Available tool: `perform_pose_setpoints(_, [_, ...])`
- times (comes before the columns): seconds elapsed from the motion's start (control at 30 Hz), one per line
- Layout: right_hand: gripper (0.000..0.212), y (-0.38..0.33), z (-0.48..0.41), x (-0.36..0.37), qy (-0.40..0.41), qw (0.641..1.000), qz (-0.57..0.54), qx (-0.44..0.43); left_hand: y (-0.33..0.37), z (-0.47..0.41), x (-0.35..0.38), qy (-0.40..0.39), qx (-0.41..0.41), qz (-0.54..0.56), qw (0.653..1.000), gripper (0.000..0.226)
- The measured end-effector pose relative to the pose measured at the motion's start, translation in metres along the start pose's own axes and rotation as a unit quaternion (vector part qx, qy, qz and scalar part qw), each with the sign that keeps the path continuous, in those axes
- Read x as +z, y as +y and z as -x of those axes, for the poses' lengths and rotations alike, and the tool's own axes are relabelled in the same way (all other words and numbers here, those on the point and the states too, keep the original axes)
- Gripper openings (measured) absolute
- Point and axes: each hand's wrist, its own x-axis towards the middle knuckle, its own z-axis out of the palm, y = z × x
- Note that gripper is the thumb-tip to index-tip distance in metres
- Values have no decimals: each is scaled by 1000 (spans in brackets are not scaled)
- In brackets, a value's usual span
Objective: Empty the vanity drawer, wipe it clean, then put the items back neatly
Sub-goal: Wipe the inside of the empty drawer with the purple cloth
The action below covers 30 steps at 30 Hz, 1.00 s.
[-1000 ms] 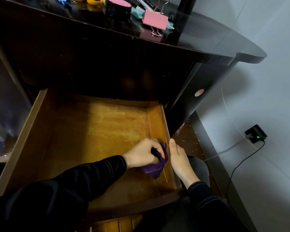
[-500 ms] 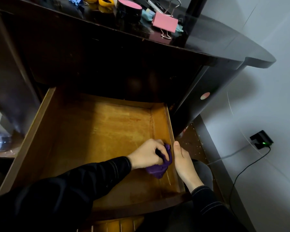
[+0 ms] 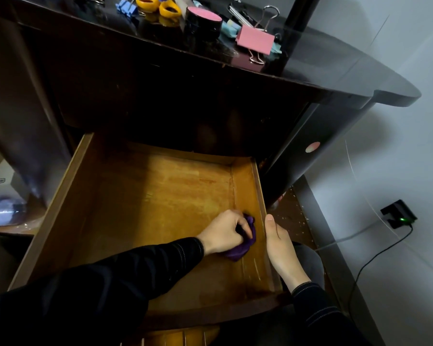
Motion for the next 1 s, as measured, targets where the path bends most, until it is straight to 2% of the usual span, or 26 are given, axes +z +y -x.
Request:
perform_pose_setpoints(0.1, [40, -1, 0, 0, -11, 1000, -8, 9, -4, -7, -7, -22, -3, -7, 1000, 33])
perform_pose_setpoints(0.23, [42, -2, -1, 0, -19, 999, -17, 23, -11, -22, -16, 89, -4, 24, 996, 32])
perform_pose_setpoints(0.3, [43, 0, -1, 0, -19, 999, -15, 23, -21, -26, -16, 99, -47, 46, 993, 31])
perform_pose_setpoints(0.4, [44, 1, -2, -1, -21, 999, -14, 20, -31, -25, -12, 54, -116, 52, 990, 39])
perform_pose_setpoints(0.57, [41, 2, -2, -1, -30, 999, -11, 7, -27, -11, -4, 0, -145, 76, 986, 36])
perform_pose_setpoints(0.73, [39, 1, -2, -2, -34, 999, 2, 12, -18, 6, 18, -89, -157, -19, 983, 19])
perform_pose_setpoints(0.87, [39, 2, -3, -2, -28, 999, 10, 16, -15, 9, 24, -83, -147, -75, 983, 19])
perform_pose_setpoints(1.0, [40, 2, -3, -2, -20, 999, 14, 22, -16, 15, 25, -206, -150, -64, 965, 19])
